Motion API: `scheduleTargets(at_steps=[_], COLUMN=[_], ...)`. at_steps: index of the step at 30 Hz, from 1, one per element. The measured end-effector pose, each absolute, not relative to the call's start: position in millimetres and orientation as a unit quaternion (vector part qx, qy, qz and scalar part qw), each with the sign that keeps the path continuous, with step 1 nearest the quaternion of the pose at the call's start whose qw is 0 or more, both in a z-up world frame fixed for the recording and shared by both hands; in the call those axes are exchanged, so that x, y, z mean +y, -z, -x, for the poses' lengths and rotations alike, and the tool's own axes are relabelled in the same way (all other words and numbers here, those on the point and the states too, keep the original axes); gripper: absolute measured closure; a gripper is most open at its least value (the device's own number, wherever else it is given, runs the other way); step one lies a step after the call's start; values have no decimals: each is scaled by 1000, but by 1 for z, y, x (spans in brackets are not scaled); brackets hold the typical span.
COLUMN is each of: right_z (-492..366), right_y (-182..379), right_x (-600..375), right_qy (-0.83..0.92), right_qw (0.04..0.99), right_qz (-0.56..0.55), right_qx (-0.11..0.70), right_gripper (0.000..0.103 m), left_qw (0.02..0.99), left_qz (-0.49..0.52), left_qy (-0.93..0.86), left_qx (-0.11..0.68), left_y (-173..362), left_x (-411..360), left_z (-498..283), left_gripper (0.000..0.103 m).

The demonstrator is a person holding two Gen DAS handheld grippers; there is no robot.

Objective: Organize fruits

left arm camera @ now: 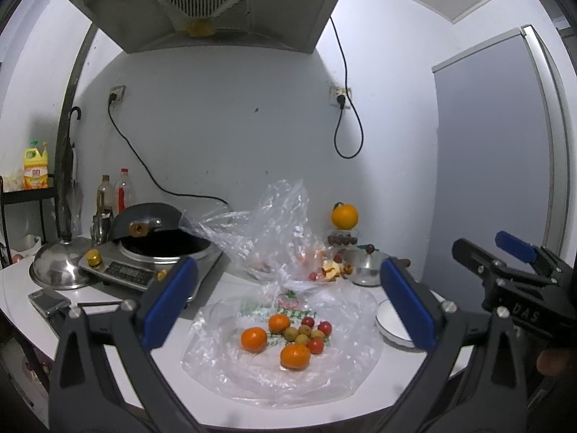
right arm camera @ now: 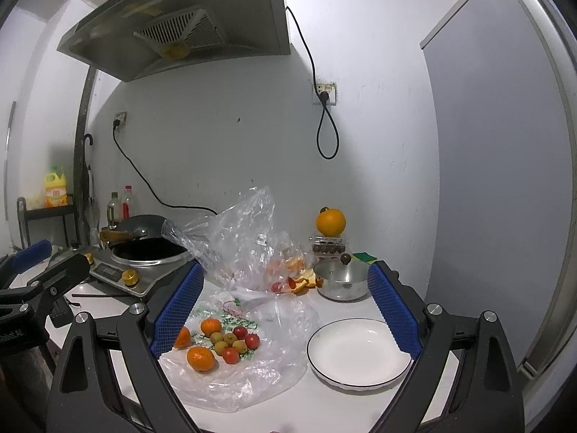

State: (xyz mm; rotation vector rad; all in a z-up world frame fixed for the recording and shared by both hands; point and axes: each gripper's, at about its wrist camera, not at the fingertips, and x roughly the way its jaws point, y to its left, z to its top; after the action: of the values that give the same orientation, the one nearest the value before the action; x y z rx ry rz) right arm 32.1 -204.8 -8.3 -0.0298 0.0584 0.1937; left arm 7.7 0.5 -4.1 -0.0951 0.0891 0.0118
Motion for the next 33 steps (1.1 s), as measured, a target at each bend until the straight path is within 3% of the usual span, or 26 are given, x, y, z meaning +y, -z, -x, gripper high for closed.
scheduleTargets(at_steps=[33], right_z=[-38], right_y=[11], right_x=[-200], right_qy=[-101], right_qw=[994], right_qz=[18], right_qx=[39], right_gripper=[9], left_qw=[998], left_qz=[50], left_qy=[-7], left_qx=[46], left_y=[16], left_x=[-2], left_z=[-11], left_gripper=[1])
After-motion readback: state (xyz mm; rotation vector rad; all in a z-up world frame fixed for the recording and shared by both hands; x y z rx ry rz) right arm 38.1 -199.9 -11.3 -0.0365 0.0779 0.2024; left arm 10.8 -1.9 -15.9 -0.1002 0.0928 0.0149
